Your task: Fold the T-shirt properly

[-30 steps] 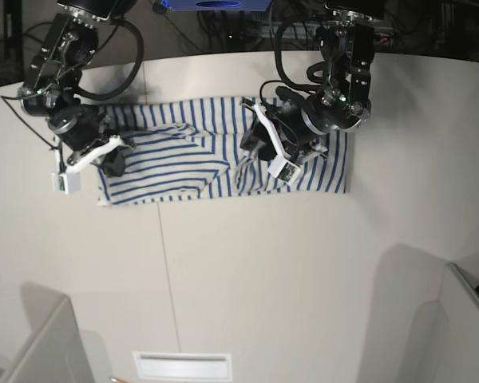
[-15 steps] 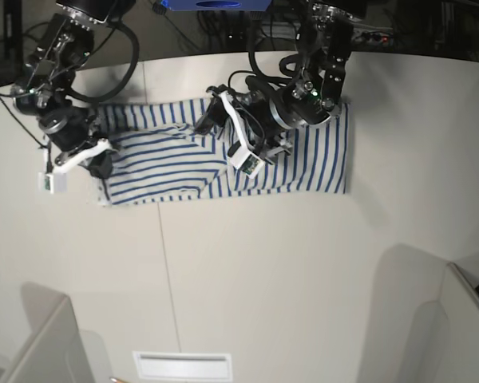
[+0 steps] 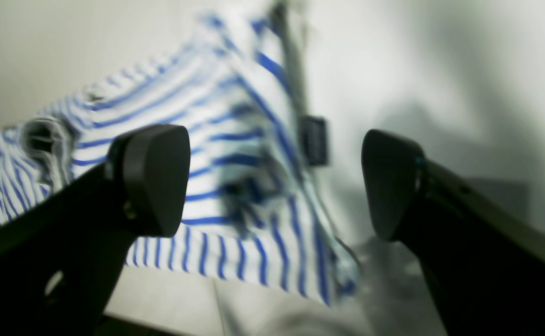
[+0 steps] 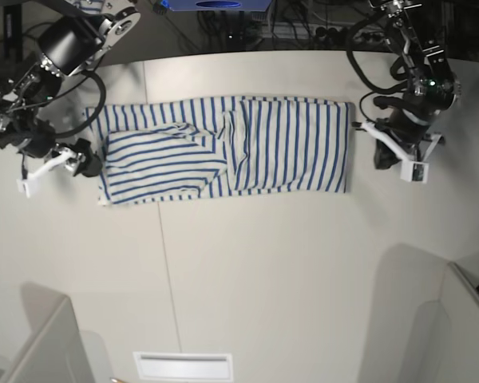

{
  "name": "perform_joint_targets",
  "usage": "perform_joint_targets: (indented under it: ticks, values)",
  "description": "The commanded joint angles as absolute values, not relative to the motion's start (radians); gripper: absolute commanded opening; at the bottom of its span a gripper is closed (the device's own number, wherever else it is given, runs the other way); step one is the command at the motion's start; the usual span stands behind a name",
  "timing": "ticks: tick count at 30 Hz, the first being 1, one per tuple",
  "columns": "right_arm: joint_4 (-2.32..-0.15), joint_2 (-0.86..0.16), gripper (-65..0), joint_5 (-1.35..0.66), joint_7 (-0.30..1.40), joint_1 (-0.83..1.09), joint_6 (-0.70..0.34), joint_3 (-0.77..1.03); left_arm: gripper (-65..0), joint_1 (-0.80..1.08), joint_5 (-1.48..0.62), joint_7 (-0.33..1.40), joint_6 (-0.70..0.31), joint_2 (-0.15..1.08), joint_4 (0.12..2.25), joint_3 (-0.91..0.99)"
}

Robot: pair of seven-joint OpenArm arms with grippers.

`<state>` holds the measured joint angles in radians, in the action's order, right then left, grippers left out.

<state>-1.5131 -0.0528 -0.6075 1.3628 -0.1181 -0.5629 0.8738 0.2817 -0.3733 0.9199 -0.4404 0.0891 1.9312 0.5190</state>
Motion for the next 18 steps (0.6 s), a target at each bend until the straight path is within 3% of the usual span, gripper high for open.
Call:
perform_joint_targets:
  ticks: [1,8,18]
  values:
    - [-1.509,-0.079,-11.6,-0.636,1.346,-0.139,-0.565,0.872,-65.0,0.311,-0.383,0.901,-0.441,0.11,1.948,0.55]
    - [-1.291,-0.189,-11.6,-0.639,1.349,-0.16,-0.57,0.872,-65.0,0.371,-0.383,0.898,-0.441,0.177,1.94,0.687]
    - [-1.107,-0.188,-11.6,-0.805,1.395,-0.17,-0.572,0.868,-65.0,0.364,-0.381,0.898,-0.441,0.177,1.903,0.696]
